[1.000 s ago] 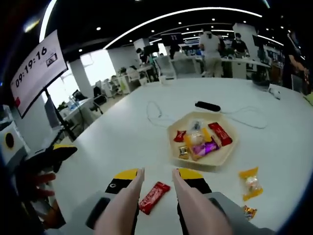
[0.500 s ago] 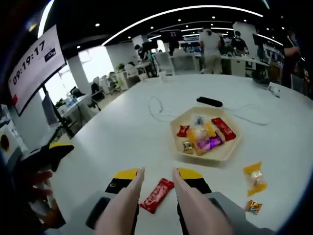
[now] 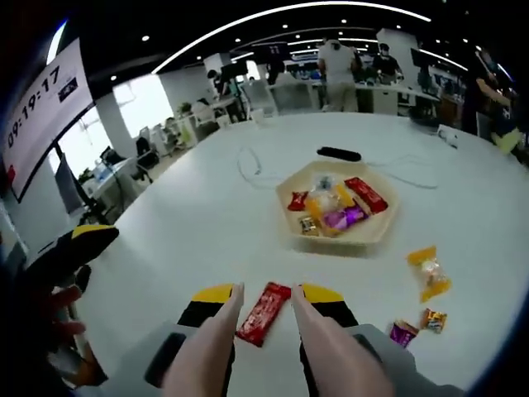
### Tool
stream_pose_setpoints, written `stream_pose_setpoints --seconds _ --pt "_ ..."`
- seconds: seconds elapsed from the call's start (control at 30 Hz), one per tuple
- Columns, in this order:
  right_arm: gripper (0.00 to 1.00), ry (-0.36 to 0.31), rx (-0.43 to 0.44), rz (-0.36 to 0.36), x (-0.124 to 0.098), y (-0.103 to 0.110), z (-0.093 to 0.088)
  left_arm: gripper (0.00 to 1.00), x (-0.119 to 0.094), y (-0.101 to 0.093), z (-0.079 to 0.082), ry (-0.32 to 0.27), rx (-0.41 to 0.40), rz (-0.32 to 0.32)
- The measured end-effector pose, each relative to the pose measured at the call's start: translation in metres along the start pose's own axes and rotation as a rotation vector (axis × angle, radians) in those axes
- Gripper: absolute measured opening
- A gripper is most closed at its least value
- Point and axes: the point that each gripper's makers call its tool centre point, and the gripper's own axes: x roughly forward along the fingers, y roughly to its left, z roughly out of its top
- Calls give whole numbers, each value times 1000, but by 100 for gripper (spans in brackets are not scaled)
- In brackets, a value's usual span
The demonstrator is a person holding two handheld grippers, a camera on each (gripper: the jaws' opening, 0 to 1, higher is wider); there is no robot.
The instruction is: Place the target food into the container with the food tongs after gripping and lifting it, then release it inside without dropping or visibly crushing the food.
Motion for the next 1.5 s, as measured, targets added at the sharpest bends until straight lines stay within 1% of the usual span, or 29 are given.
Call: stream_pose_setpoints --seconds 0.1,0.17,0.23,0.37,0.47,0.57,0.67,0.73,0.77,0.8,0.83,0.87,0.9,1.07,1.17,1.27,1.37,1.4,1.47,1.5 --pt "29 10 26 -16 3 -5 -5 99 -3 0 -6 14 3 0" --pt "29 10 44 -24 1 -6 -5 99 -6 1 -8 19 3 4" --pt "29 14 44 -36 3 -8 -6 99 -10 4 -10 18 -4 10" --pt "29 35 80 -29 11 -7 -12 99 -12 9 -13 21 -11 19" --pt "29 54 60 -34 17 -2 -17 99 -12 13 -13 18 -12 26" --pt "29 65 55 -36 19 0 -21 99 -11 17 -14 22 -11 24" --pt "29 58 53 -47 18 -1 -20 99 -10 18 -16 31 -7 20" --pt "29 48 50 -62 20 -3 -20 99 -9 18 -14 25 -8 17" --pt "29 46 59 -63 21 -4 -20 99 -9 18 -14 23 -3 15" --pt "29 52 133 -56 22 0 -22 99 -9 17 -14 25 15 9" --pt "29 48 143 -47 23 3 -21 99 -10 16 -14 26 23 8" --pt "29 48 132 -49 25 3 -22 99 -10 16 -16 30 32 6" --pt "29 63 144 -54 27 3 -25 99 -10 16 -17 36 32 1" --pt "29 71 164 -77 32 -3 -30 99 -12 19 -22 46 40 3" --pt "29 72 139 -104 35 -4 -31 99 -15 21 -23 45 38 2" --pt "29 83 150 -114 41 -4 -32 99 -16 22 -25 55 43 -1" --pt "29 82 158 -109 42 -3 -32 99 -19 24 -24 54 44 -1" --pt "29 99 160 -100 42 0 -34 99 -22 26 -22 48 44 3" --pt "29 78 148 -112 41 -2 -32 99 -24 27 -22 43 38 7" --pt "29 84 153 -113 41 -1 -33 99 -25 29 -22 46 34 7"
